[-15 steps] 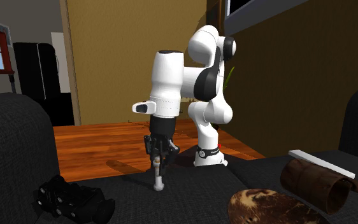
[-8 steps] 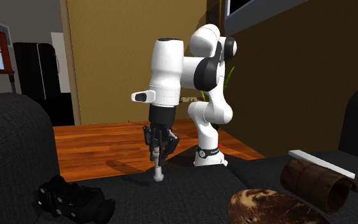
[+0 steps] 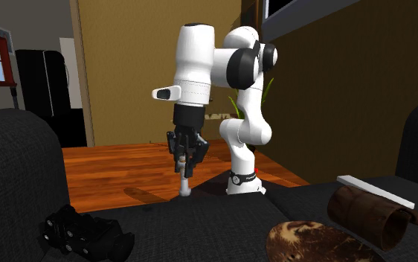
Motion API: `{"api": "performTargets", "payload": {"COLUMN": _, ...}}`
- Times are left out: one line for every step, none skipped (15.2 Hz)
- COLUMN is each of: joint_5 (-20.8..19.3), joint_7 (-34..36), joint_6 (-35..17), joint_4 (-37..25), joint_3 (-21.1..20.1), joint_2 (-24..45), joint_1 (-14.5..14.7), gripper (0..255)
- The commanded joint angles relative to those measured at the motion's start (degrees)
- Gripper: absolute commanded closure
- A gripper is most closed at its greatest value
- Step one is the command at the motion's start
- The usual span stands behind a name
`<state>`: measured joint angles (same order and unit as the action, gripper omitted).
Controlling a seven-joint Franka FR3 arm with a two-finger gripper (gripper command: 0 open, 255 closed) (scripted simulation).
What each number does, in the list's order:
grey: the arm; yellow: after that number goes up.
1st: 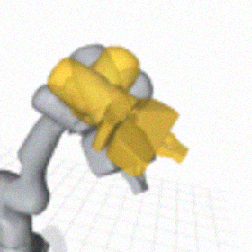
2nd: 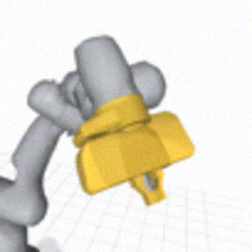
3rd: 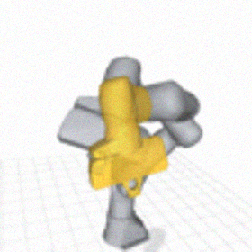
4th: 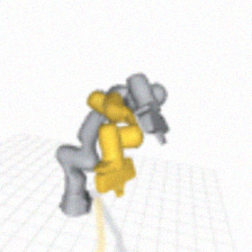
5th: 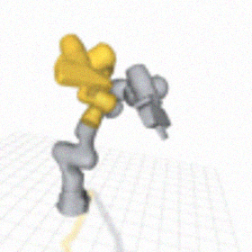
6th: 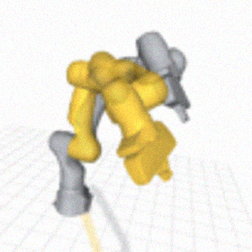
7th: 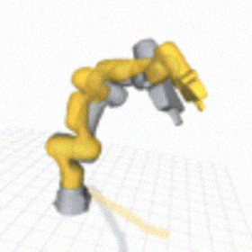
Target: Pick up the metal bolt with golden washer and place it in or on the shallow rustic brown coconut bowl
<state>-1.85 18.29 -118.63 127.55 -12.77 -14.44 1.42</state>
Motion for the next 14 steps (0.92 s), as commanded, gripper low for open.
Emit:
{"api": "performTargets", "payload": {"joint_5": 0.10, "joint_7": -0.05, "joint_6": 1.52, "joint_4": -1.20, "joint_3": 0.00, "joint_2": -0.30, "joint_1": 0.04, "gripper": 255}}
{"api": "performTargets", "payload": {"joint_5": 0.14, "joint_7": -0.13, "joint_6": 2.29, "joint_4": -1.82, "joint_3": 0.03, "joint_2": -0.45, "joint_1": 0.04, "gripper": 255}}
{"api": "performTargets", "payload": {"joint_5": 0.18, "joint_7": -0.21, "joint_6": 3.07, "joint_4": -2.46, "joint_3": 0.07, "joint_2": -0.60, "joint_1": 0.04, "gripper": 255}}
{"api": "performTargets", "payload": {"joint_5": 0.22, "joint_7": -0.28, "joint_6": 3.84, "joint_4": -3.11, "joint_3": 0.10, "joint_2": -0.73, "joint_1": 0.04, "gripper": 255}}
{"api": "performTargets", "payload": {"joint_5": 0.25, "joint_7": -0.35, "joint_6": 4.62, "joint_4": -3.77, "joint_3": 0.13, "joint_2": -0.85, "joint_1": 0.04, "gripper": 255}}
{"api": "performTargets", "payload": {"joint_5": 0.28, "joint_7": -0.42, "joint_6": 5.39, "joint_4": -4.44, "joint_3": 0.16, "joint_2": -0.96, "joint_1": 0.03, "gripper": 255}}
{"api": "performTargets", "payload": {"joint_5": 0.30, "joint_7": -0.49, "joint_6": 6.16, "joint_4": -5.12, "joint_3": 0.19, "joint_2": -1.05, "joint_1": 0.03, "gripper": 255}}
{"api": "performTargets", "payload": {"joint_5": 0.33, "joint_7": -0.56, "joint_6": 6.93, "joint_4": -5.82, "joint_3": 0.22, "joint_2": -1.13, "joint_1": 0.02, "gripper": 255}}
{"api": "performTargets", "payload": {"joint_5": 0.34, "joint_7": -0.62, "joint_6": 7.70, "joint_4": -6.52, "joint_3": 0.25, "joint_2": -1.19, "joint_1": 0.01, "gripper": 255}}
{"api": "performTargets", "payload": {"joint_5": 0.36, "joint_7": -0.68, "joint_6": 8.47, "joint_4": -7.24, "joint_3": 0.27, "joint_2": -1.25, "joint_1": 0.01, "gripper": 255}}
{"api": "performTargets", "payload": {"joint_5": 0.37, "joint_7": -0.71, "joint_6": 8.91, "joint_4": -7.63, "joint_3": 0.29, "joint_2": -1.29, "joint_1": 0.00, "gripper": 255}}
{"api": "performTargets", "payload": {"joint_5": 0.41, "joint_7": 0.73, "joint_6": 9.18, "joint_4": -8.22, "joint_3": -0.66, "joint_2": -0.90, "joint_1": 0.52, "gripper": 255}}
{"api": "performTargets", "payload": {"joint_5": 0.42, "joint_7": 2.17, "joint_6": 9.45, "joint_4": -8.86, "joint_3": -1.61, "joint_2": -0.46, "joint_1": 1.02, "gripper": 255}}
{"api": "performTargets", "payload": {"joint_5": 0.41, "joint_7": 3.63, "joint_6": 9.74, "joint_4": -9.57, "joint_3": -2.57, "joint_2": 0.05, "joint_1": 1.51, "gripper": 255}}
